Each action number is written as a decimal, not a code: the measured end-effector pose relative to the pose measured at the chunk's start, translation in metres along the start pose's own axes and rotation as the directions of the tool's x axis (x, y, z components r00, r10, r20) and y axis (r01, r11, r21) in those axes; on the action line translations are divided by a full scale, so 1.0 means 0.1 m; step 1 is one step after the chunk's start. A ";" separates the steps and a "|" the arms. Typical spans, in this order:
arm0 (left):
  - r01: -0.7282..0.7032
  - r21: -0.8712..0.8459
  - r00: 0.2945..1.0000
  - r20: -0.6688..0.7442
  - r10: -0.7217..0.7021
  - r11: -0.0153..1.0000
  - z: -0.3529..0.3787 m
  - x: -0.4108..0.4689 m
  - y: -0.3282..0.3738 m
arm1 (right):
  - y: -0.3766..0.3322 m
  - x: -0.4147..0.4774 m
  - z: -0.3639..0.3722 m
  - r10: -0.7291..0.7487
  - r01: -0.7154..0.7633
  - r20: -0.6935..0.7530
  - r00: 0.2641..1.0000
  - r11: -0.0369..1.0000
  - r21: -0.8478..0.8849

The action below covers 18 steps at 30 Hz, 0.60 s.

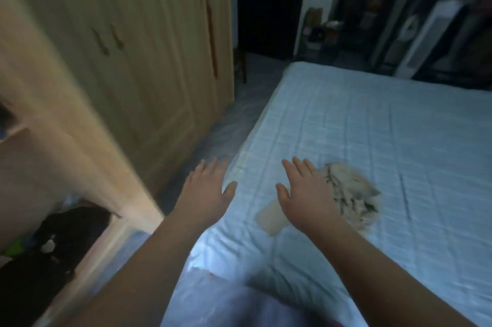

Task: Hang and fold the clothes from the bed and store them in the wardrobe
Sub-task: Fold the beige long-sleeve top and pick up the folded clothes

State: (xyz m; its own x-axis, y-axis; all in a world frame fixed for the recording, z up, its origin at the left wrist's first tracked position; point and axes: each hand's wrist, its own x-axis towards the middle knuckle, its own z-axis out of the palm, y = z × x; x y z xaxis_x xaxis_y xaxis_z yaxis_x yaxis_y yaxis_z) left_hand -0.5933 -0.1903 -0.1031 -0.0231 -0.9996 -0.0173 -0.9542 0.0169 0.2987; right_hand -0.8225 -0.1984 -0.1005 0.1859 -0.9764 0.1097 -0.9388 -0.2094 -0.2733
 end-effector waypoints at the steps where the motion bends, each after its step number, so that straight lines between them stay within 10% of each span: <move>1: -0.043 -0.012 0.999 0.009 0.043 0.999 0.16 0.13 0.32 | 0.34 -0.02 -0.06 0.034 -0.034 -0.002 0.999 0.999 -0.010; 18: -0.175 -0.121 0.933 0.298 0.203 0.977 1.92 1.53 2.37 | 3.22 -0.05 0.14 0.468 -0.491 0.181 0.865 0.864 0.114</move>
State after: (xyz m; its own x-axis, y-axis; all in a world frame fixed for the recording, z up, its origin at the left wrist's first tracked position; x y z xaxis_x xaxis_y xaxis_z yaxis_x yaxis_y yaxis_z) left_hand -0.8808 -0.3350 -0.2181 -0.3045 -0.9219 -0.2395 -0.8923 0.1881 0.4105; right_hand -1.1222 -0.2613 -0.2021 -0.2260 -0.9521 -0.2058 -0.8692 0.2925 -0.3986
